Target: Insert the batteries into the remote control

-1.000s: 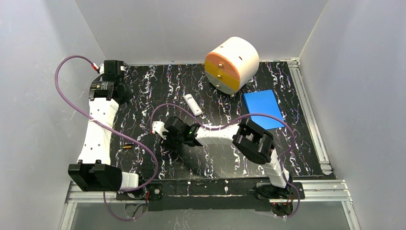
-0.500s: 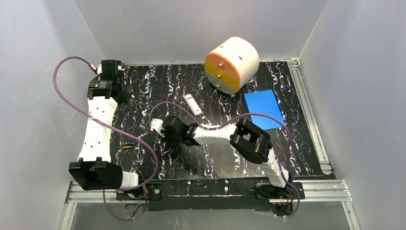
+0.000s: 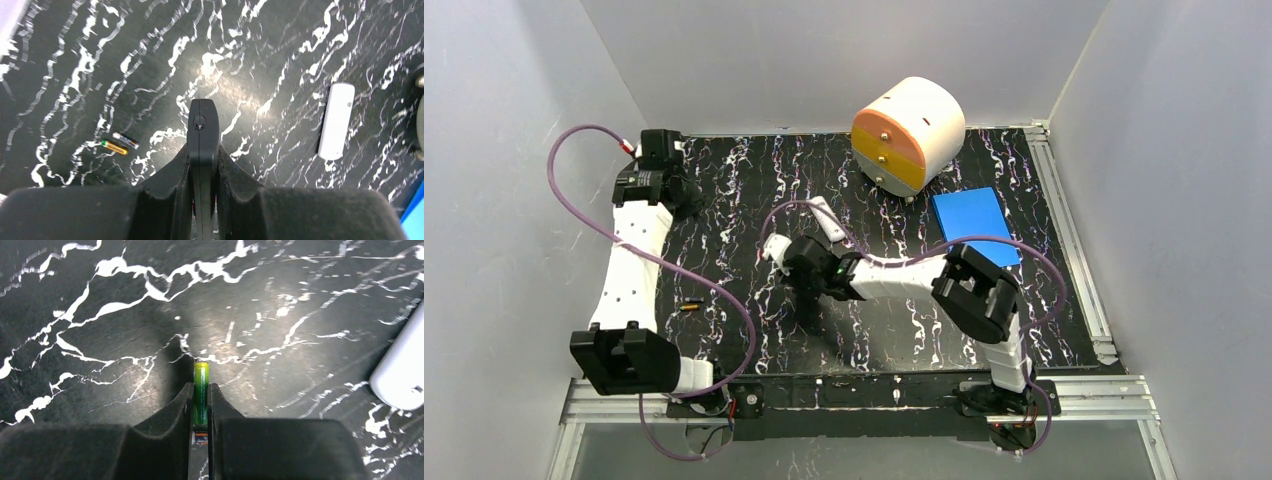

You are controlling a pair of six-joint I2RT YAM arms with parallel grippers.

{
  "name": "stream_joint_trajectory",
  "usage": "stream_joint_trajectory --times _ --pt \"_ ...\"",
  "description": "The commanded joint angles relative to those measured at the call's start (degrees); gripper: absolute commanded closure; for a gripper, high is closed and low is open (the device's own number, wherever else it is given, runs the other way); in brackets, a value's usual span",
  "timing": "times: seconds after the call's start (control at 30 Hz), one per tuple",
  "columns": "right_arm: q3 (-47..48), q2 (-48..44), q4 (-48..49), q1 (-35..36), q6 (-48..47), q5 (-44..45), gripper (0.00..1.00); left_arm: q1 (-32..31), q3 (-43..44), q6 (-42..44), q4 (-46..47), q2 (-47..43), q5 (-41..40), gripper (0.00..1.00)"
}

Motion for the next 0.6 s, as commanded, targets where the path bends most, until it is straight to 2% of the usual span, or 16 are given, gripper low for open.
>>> stream_joint_trajectory --times 0.0,0.23,0.33,0.43,0.57 --pt "-1.41 -6.86 4.00 -2.87 8.60 1.11 0.86 0.17 -5.99 -0.04 4.17 -0.42 10.72 1.00" --pt "-2.31 -12.36 3.00 -7.86 18.44 -0.29 0.86 -0.65 -16.07 -0.01 19.40 -0.95 33.88 1.00" --pt "-3.50 -16.01 0.19 -10.49 22.90 -0.62 0.85 -3.90 -20.68 -0.63 27.12 -0.95 39.53 1.00" --pt "-4.42 -20.50 -1.54 -13.08 27.11 -2.24 0.84 -7.37 -26.03 -2.61 37.85 -1.04 44.88 1.00" --pt "-4.77 -26.14 -4.80 -14.99 30.85 -3.59 0.84 -10.99 -34.10 -8.85 56.91 -1.70 51.68 1.00"
